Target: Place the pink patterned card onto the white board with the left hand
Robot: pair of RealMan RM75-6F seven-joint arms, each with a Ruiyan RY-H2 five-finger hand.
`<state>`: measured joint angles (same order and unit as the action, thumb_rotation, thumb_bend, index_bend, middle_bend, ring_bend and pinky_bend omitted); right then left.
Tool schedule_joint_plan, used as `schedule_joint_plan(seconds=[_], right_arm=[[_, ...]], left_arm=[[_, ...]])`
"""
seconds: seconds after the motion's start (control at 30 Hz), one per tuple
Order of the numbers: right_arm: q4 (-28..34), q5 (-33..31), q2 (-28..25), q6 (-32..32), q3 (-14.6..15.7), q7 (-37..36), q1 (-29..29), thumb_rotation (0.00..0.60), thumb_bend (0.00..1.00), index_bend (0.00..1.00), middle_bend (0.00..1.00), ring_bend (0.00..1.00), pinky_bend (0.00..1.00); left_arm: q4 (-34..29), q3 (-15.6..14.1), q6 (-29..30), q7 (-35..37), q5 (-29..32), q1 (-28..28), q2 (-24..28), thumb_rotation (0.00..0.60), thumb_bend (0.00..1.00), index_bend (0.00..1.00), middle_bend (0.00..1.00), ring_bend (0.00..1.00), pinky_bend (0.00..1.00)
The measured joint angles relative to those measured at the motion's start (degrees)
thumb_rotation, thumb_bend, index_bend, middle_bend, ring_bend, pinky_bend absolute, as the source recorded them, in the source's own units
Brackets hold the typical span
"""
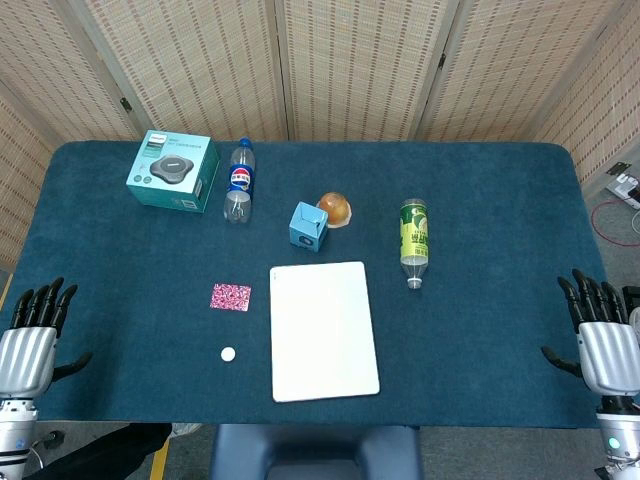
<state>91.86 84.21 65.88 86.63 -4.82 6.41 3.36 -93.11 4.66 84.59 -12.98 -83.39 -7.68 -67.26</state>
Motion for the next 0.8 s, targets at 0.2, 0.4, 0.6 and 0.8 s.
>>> schedule_joint_plan(seconds=[0.2,0.4,0.6,0.8], right_arm=[[0.3,-0.2,-0.3,-0.3,0.2,0.1,-0.1,0.600,0.02,0.00,0.00,0.00,0.00],[0.7,0.1,-0.5,0.6,0.1,-0.1,-0.4,0.600,0.02,0.00,0.00,0.00,0.00],[0.7,0.2,-0.7,1.6,-0.2,-0.2,-0.9,0.600,0.02,0.00,0.00,0.00,0.00],[0.9,0.6,-1.1,2.0,-0.5,-0.3,-0.8,0.600,0.02,0.00,0.00,0.00,0.00]], left_arm=[[-0.3,0.1,-0.4,-0.6,-0.1,-0.5,-0.2,0.600,0.19,0.00,0.00,0.01,0.00],[-0.1,0.3,-0.6,-0.3,-0.1,-0.9,-0.3,0.600,0.19,0.01,0.00,0.02,0.00],[-0.2,0.9,-0.4,-0.2,-0.8,-1.7,-0.5,0.600,0.23,0.05,0.00,0.04,0.00],[-1.3,1.3,-3.2,0.9,-2.2,-4.3,0.1,0.600,0.29,0.11,0.02,0.05,0.00]])
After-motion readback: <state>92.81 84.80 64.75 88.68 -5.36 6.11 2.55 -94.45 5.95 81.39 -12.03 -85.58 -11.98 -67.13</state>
